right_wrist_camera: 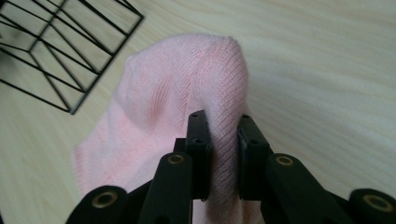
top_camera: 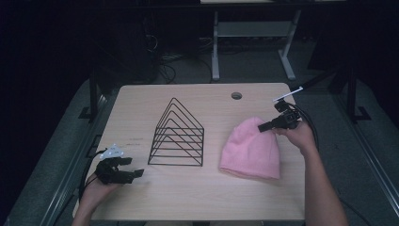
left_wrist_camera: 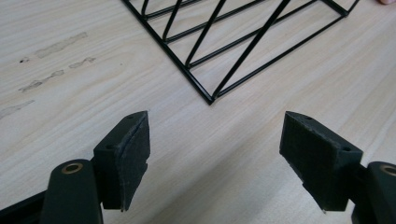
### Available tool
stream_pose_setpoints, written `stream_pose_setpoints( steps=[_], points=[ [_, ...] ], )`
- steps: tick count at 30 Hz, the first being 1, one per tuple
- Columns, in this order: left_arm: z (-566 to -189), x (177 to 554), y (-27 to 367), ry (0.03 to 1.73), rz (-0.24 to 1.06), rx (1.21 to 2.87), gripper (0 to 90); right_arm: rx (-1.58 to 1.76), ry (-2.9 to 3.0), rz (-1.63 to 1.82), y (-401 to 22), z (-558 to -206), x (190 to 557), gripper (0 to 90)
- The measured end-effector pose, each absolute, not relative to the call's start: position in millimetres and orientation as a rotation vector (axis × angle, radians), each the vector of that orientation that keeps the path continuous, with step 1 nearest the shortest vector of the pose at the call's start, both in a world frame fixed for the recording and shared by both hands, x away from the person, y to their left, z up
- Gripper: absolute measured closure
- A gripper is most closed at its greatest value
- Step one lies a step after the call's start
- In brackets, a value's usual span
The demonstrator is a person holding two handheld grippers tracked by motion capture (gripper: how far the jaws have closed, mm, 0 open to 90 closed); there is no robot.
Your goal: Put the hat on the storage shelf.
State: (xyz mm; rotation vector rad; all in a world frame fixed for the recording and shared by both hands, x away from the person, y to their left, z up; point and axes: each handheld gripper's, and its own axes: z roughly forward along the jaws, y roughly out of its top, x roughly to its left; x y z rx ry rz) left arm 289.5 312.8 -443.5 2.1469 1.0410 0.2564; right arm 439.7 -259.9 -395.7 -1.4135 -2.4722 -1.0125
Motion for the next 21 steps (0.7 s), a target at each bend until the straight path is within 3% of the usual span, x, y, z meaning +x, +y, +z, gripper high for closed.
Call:
stream_pose_setpoints(
  steps=[21],
  points=[
    [-408.7, 288.5, 309.0, 0.930, 0.176, 2.212, 24.7, -1.169, -2.642, -1.268, -236.1, -312.4, 392.5, 78.8]
  ],
)
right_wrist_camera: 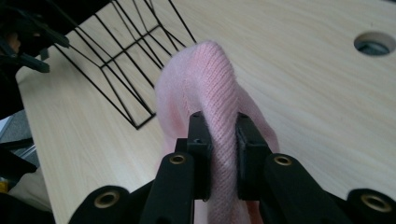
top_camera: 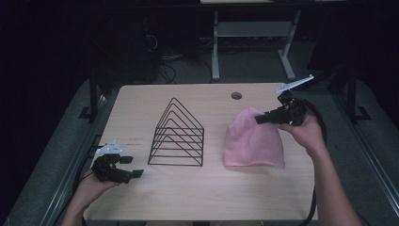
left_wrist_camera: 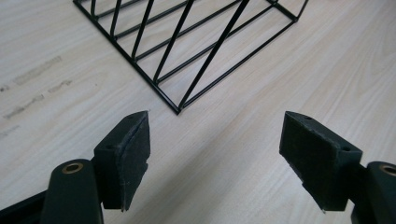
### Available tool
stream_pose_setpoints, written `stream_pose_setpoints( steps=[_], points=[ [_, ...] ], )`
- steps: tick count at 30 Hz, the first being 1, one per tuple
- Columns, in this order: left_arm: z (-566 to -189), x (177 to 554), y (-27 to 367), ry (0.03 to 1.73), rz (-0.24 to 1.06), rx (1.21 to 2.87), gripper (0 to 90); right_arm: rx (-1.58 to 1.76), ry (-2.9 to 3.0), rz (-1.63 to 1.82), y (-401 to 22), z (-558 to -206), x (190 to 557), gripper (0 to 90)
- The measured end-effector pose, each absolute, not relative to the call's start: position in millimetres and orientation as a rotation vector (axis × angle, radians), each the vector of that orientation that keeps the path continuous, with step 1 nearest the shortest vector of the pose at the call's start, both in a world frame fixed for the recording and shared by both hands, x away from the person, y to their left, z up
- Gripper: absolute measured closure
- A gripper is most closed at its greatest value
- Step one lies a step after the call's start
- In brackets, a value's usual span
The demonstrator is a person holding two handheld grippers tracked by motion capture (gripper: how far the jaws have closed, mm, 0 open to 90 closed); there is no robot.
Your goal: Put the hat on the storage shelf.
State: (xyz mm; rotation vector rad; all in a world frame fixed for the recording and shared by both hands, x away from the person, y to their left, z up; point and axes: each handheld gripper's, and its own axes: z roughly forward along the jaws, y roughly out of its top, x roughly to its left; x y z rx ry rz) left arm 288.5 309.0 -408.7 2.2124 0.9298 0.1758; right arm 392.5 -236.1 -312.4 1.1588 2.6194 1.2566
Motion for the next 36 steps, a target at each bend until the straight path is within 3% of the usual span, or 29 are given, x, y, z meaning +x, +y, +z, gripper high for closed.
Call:
stream_pose_setpoints(
  steps=[36],
  points=[
    [-312.0, 308.0, 280.6, 0.697, 0.102, 2.237, 24.6, 0.851, 2.600, 1.407, -181.9, -204.9, 373.1, 79.0]
  ],
)
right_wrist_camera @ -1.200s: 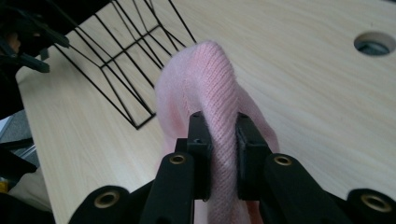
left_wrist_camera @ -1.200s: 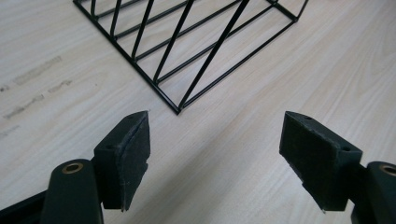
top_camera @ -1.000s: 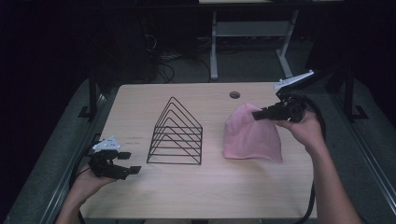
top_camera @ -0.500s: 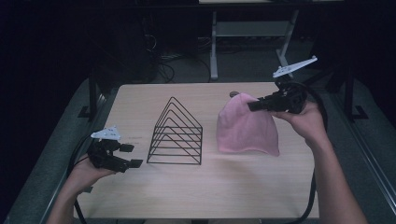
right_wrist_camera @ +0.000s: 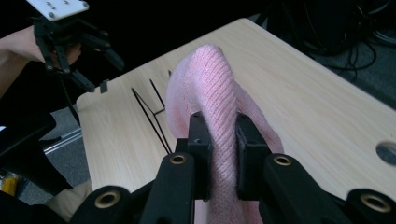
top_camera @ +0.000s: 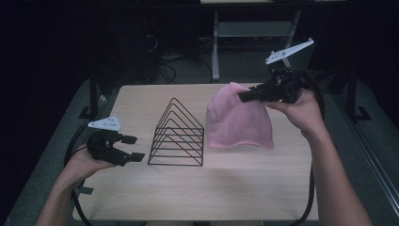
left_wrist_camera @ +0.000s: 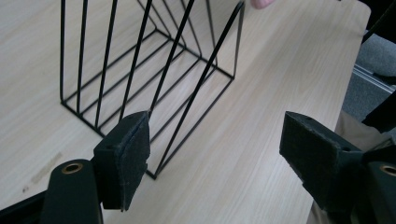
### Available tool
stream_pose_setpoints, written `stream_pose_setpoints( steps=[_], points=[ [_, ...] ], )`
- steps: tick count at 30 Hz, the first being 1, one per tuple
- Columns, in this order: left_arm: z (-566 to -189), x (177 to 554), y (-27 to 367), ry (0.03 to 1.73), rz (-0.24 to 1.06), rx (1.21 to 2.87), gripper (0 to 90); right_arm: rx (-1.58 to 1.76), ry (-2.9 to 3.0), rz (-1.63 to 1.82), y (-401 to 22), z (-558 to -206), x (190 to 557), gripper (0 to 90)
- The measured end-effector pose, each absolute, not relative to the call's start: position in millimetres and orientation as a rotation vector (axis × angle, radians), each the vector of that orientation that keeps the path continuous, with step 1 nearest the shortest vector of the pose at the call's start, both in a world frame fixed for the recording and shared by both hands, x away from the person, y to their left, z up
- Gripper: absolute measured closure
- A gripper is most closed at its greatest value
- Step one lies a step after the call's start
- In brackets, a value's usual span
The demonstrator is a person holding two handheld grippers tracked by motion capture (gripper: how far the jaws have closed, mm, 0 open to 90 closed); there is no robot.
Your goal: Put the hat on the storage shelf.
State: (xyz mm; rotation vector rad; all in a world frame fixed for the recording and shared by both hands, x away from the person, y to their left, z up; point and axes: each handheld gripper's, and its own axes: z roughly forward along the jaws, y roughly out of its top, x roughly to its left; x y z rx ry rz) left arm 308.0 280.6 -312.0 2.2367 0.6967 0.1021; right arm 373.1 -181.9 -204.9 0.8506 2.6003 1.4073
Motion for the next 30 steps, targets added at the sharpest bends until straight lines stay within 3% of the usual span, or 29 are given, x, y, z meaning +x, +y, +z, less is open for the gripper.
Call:
stream_pose_setpoints(
  steps=[14, 30],
  points=[
    [-286.3, 317.6, 265.5, 0.622, 0.119, 2.236, 24.3, 0.675, 2.611, 1.438, -133.6, -156.7, 372.8, 79.0],
    [-260.2, 330.5, 249.3, 0.544, 0.122, 2.250, 24.3, 0.529, 2.643, 1.488, -85.1, -132.8, 380.1, 79.1]
  ],
)
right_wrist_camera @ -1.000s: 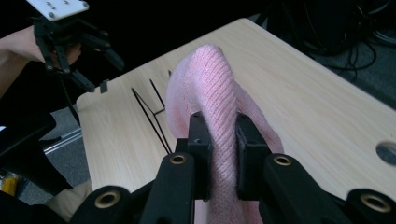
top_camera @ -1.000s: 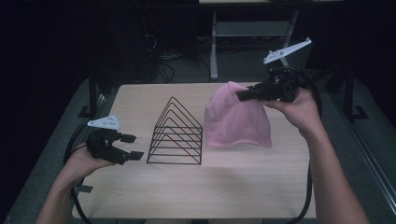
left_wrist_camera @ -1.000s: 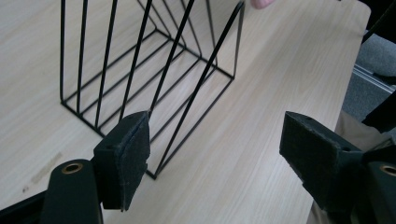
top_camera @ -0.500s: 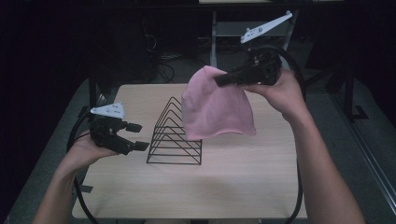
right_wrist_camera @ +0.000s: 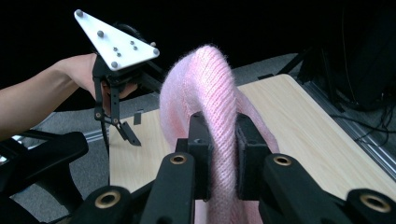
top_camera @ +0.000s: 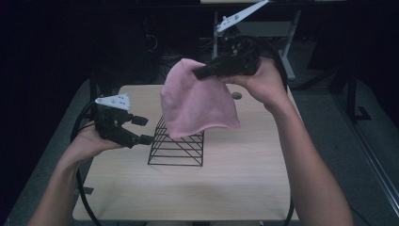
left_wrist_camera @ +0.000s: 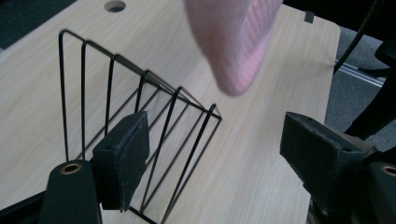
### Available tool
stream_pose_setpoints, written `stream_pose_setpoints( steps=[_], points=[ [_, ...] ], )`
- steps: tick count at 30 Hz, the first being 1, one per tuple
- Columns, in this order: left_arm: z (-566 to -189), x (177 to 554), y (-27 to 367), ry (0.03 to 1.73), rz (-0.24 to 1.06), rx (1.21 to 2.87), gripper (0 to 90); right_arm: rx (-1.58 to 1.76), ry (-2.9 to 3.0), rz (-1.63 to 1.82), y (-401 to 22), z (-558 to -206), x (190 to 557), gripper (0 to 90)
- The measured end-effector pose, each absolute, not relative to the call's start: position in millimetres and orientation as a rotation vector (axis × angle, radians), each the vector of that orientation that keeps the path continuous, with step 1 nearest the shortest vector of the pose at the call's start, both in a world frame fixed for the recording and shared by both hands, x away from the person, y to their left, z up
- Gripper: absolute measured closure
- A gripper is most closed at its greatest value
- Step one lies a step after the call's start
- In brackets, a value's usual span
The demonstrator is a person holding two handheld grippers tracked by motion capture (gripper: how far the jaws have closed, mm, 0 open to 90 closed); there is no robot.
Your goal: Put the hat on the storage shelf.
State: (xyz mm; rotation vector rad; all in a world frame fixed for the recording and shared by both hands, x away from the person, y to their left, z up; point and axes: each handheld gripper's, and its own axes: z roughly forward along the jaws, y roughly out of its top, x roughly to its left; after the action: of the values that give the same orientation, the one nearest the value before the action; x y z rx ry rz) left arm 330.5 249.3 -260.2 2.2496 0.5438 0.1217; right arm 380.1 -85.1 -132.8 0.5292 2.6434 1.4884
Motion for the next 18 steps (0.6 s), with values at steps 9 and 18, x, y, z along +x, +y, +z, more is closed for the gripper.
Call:
stream_pose_setpoints(
  steps=[9, 18],
  points=[
    [-253.0, 338.5, 257.8, 0.527, 0.049, 2.192, 34.1, 0.430, 2.645, 1.515, -57.2, -116.6, 380.1, 79.2],
    [-255.8, 345.0, 268.4, 0.552, -0.032, 2.123, 44.9, 0.383, 2.665, 1.529, -34.7, -116.1, 383.3, 79.2]
  ],
)
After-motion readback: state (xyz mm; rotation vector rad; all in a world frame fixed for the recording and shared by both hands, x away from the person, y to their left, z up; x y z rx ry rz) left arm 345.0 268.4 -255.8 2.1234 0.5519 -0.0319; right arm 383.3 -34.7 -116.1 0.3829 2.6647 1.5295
